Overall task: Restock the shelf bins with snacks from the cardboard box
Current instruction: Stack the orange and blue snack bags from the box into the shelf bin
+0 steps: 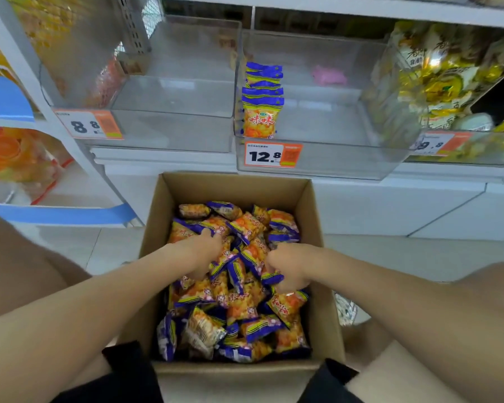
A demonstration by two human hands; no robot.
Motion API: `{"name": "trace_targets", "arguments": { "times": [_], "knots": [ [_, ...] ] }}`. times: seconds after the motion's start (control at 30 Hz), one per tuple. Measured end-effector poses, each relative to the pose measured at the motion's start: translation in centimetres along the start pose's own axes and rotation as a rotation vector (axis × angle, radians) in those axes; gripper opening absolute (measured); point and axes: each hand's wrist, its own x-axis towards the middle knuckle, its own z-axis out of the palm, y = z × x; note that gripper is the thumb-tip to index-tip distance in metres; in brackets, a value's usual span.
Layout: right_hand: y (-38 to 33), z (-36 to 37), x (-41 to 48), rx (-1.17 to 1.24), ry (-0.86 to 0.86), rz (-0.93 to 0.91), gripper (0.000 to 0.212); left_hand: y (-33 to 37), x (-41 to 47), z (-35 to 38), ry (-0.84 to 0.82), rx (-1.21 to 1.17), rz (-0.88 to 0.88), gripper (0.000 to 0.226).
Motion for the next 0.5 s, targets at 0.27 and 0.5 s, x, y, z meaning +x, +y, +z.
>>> {"name": "trace_targets", "arguments": {
  "times": [0.27,0.5],
  "knots": [
    [-0.1,2.4,0.3,-0.185,-0.100,-0.063,0.049,-0.9,-0.7,-1.2,0.109,-0.108,0.078,0.017],
    [-0.8,-1.7,-2.9,0.011,0.021,-0.015,0.058,-1.6,-2.1,-3.3,0.249,-0.385,0.207,0.018]
  ]
}}
